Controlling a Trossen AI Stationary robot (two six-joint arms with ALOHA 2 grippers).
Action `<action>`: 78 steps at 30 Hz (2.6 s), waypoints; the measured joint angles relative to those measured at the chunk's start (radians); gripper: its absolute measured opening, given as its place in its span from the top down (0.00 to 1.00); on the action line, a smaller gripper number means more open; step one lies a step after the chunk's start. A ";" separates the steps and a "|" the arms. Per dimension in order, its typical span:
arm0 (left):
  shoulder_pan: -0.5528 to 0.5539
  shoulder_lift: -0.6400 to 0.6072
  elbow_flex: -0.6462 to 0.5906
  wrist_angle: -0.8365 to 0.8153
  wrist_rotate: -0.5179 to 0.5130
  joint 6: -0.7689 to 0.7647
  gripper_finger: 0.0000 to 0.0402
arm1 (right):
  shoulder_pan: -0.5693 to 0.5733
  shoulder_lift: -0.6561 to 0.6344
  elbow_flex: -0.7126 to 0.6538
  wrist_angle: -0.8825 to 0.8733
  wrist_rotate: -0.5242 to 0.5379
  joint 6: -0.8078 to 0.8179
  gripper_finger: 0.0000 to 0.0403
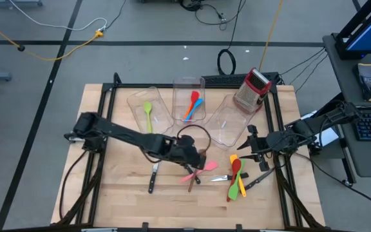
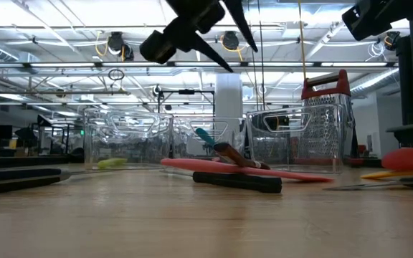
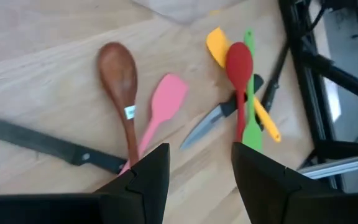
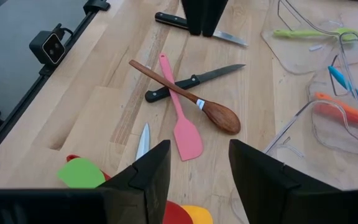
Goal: Pick & Place Kitchen Items
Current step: Put the brown serving spoon in the left bin
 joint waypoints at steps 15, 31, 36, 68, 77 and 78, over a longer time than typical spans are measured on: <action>0.019 0.188 0.087 -0.050 0.056 -0.075 0.57 | 0.000 0.000 0.000 -0.024 0.000 0.000 0.61; 0.066 0.241 0.086 -0.047 0.093 -0.044 0.57 | 0.000 0.000 0.000 -0.031 0.000 -0.026 0.61; 0.065 0.257 0.088 -0.036 0.103 -0.045 0.57 | 0.000 0.000 0.000 -0.031 0.000 -0.043 0.61; 0.061 0.303 0.086 -0.037 0.139 -0.064 0.56 | 0.000 0.000 0.000 -0.030 0.000 -0.049 0.61; 0.068 0.326 0.086 -0.024 0.141 -0.108 0.57 | 0.000 0.000 0.000 -0.031 0.000 -0.049 0.61; 0.070 0.326 0.086 -0.025 0.135 -0.107 0.57 | 0.000 0.000 0.000 -0.030 0.000 -0.049 0.61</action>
